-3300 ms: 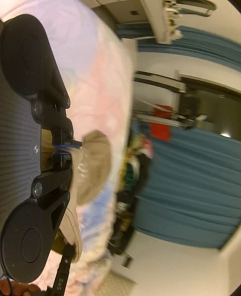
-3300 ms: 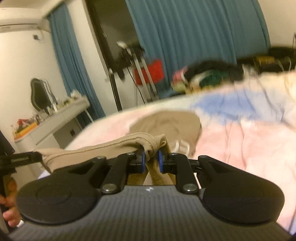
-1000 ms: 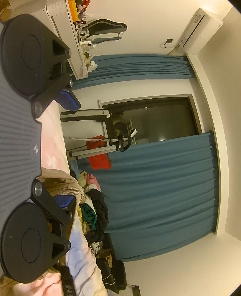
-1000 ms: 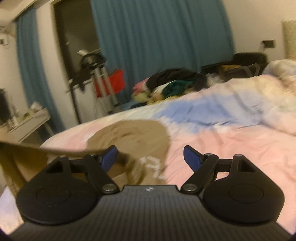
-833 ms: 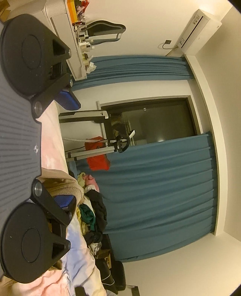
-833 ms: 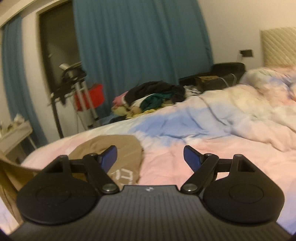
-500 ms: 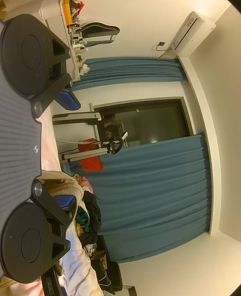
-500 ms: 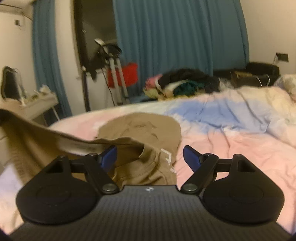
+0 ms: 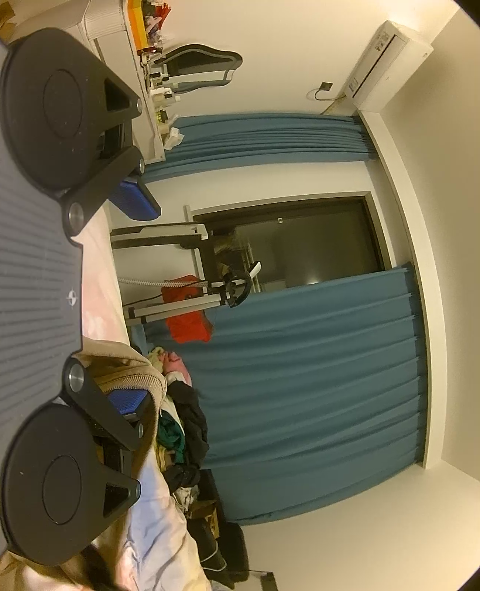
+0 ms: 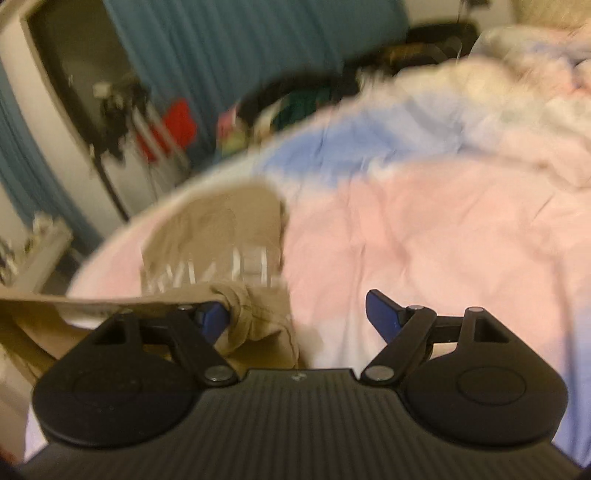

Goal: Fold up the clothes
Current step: 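Lift the t-shirt high with both grippers and shake it open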

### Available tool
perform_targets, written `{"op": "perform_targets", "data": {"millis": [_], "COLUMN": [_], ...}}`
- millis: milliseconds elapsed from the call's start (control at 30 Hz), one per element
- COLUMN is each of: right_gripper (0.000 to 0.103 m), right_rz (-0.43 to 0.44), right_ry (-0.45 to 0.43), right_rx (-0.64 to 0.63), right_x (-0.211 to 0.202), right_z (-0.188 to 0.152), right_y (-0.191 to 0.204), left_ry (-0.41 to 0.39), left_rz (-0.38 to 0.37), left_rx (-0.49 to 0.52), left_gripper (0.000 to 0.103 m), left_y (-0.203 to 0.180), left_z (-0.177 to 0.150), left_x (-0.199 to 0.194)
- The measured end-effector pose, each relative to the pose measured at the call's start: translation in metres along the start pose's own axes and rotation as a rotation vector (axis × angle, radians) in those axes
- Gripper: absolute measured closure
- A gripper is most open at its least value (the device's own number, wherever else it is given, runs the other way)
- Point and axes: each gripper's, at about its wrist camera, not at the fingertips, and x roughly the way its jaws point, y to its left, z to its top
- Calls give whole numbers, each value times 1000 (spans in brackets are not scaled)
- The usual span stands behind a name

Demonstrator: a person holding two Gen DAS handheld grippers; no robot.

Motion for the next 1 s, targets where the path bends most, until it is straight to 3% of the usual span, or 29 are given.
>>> {"op": "perform_targets", "data": {"millis": [100, 200, 300, 400, 467, 567, 667, 900, 1000], "right_gripper": [22, 20, 21, 21, 21, 21, 21, 21, 21], "right_rz": [3, -6, 17, -14, -67, -136, -146, -30, 33], "right_ry": [-163, -231, -85, 58, 59, -82, -220, -544, -604], "right_rx": [-20, -85, -120, -43, -24, -82, -142, -285, -294], "right_x": [-40, -50, -21, 15, 25, 10, -16, -105, -146], "right_z": [7, 3, -5, -20, -23, -20, -3, 75, 123], "right_y": [0, 12, 16, 5, 1, 9, 25, 82, 104], "left_ry": [-12, -36, -11, 22, 55, 130, 136, -49, -141], "left_rz": [-6, 3, 6, 23, 33, 72, 121, 219, 229], "left_rx": [-24, -28, -45, -66, -96, -170, -228, -370, -415], "left_gripper": [10, 10, 10, 10, 10, 10, 10, 7, 7], "left_y": [4, 4, 6, 9, 11, 15, 25, 70, 95], "left_z": [2, 4, 3, 0, -4, -11, -5, 87, 149], "left_x": [-3, -7, -4, 2, 4, 2, -5, -14, -18]}}
